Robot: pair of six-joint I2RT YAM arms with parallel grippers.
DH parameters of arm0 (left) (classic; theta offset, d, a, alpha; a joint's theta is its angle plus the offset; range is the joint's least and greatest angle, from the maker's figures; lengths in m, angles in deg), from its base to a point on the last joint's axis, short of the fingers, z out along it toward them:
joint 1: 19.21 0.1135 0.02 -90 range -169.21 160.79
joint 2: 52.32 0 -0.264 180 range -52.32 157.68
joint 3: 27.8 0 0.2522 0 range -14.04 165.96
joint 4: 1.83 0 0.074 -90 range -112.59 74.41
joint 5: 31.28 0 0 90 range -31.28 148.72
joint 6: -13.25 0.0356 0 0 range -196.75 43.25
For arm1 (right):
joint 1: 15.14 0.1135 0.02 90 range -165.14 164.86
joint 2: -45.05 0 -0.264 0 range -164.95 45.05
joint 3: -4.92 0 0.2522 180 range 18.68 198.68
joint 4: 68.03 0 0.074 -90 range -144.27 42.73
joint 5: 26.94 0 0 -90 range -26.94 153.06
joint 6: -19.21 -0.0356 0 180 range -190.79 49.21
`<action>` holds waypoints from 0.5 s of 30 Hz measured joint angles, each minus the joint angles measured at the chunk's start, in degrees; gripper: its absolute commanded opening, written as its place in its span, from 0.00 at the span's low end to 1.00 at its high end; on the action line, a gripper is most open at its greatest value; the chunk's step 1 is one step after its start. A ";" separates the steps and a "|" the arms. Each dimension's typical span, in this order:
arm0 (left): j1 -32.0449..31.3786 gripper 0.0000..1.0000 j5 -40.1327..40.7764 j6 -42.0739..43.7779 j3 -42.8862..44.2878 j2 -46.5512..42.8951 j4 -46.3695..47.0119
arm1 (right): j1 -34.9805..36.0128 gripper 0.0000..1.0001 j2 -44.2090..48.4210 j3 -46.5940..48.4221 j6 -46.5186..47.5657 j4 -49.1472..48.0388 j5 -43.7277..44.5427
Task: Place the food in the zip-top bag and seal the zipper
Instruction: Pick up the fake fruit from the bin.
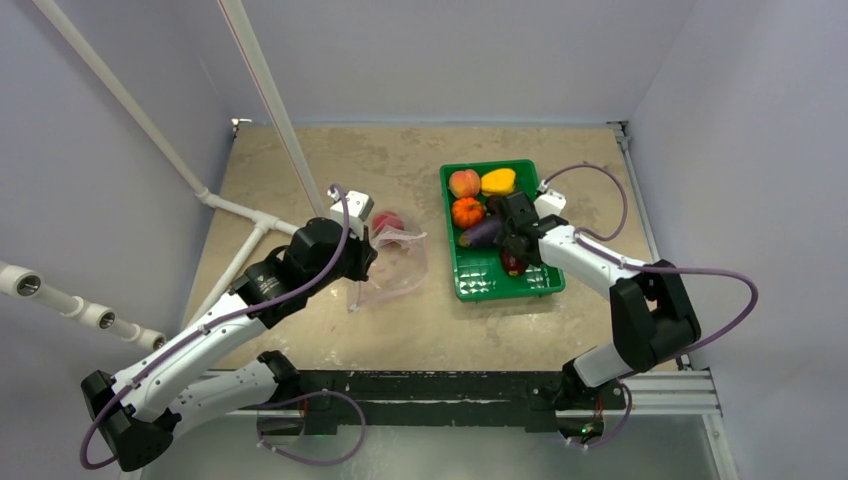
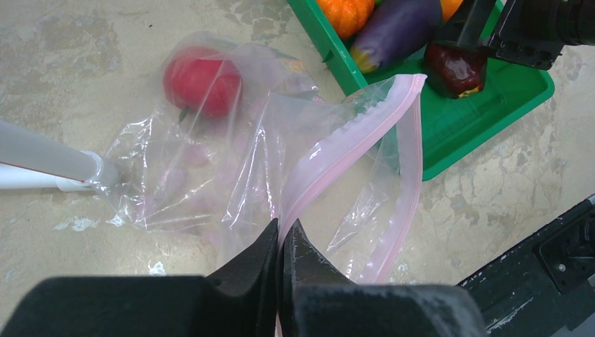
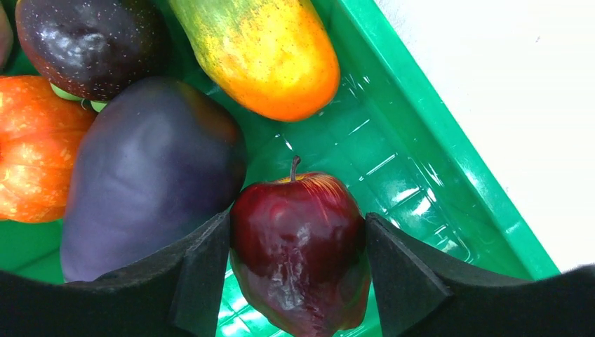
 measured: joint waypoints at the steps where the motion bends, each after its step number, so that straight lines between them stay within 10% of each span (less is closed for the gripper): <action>1: 0.00 0.00 0.00 0.02 0.00 0.00 0.00 | 0.00 0.60 0.04 -0.11 0.20 -0.35 -0.04; 12: 0.00 0.00 0.00 0.02 0.00 0.00 0.00 | 0.00 0.02 0.42 -0.81 1.90 -3.28 -1.81; 15: 0.00 0.00 -0.02 0.02 0.00 0.00 0.00 | 0.00 0.00 1.33 -1.01 2.16 -3.19 -2.78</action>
